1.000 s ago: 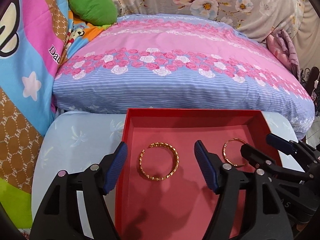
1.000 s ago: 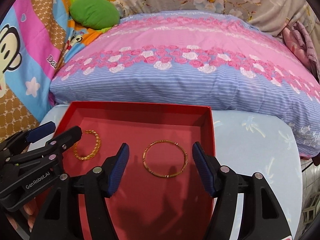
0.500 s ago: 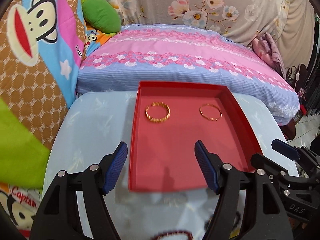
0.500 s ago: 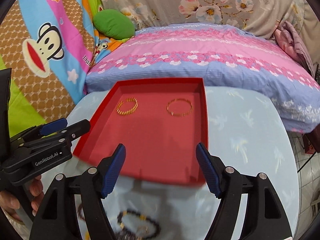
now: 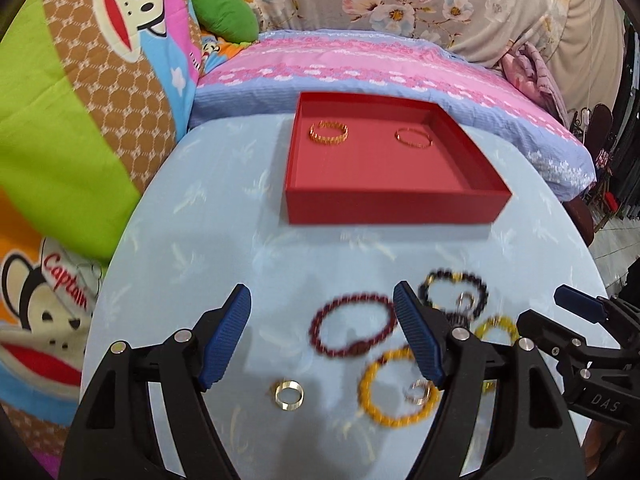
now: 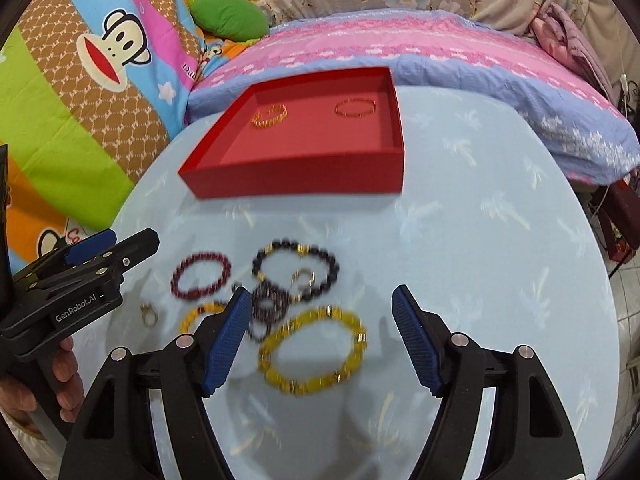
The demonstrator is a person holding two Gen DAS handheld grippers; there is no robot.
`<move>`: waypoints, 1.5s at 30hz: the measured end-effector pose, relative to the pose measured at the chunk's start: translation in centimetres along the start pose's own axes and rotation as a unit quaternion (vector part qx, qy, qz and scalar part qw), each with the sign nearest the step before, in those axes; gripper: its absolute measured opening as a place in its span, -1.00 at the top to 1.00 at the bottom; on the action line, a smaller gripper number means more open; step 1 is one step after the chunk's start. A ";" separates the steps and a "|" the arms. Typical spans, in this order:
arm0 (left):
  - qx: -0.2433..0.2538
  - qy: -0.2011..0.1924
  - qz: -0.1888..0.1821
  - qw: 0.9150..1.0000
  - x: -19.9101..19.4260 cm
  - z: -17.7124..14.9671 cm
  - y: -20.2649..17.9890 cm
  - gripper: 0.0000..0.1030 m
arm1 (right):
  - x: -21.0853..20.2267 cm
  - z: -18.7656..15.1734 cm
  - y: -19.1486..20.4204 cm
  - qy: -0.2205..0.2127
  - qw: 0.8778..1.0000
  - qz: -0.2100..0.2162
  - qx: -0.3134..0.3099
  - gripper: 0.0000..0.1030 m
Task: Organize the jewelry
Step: 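Move both tools back toward the bead bracelets on the table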
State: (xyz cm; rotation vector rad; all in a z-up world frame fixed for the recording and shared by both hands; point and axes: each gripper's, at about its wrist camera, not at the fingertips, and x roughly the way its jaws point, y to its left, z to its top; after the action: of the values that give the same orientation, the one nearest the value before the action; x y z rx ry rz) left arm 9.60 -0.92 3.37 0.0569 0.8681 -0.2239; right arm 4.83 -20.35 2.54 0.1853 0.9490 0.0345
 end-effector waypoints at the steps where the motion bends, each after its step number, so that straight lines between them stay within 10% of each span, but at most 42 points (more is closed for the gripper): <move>1: -0.002 0.003 0.001 1.000 -0.1 -0.6 0.1 -0.36 | 0.0 -0.7 0.0 0.004 1.000 0.000 0.003 -0.36; 14: -0.035 0.049 0.001 0.998 -0.7 -6.9 1.6 -0.36 | 0.2 -6.1 0.5 0.031 0.999 -0.023 0.001 -0.36; 31: -0.069 0.063 0.020 0.995 -0.4 -7.7 4.3 -0.36 | 0.7 -4.8 -1.2 0.025 0.998 -0.048 0.026 -0.36; 45: -0.049 0.058 -0.011 0.997 0.2 -6.0 1.4 -0.36 | 2.9 -2.5 -1.1 0.021 0.997 -0.061 0.029 0.13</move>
State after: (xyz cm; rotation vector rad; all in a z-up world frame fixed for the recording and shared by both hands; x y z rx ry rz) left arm 5.51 1.26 -0.75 -0.0314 0.9938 -0.1988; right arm 4.45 -20.78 -1.36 0.1795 1.0022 -0.1023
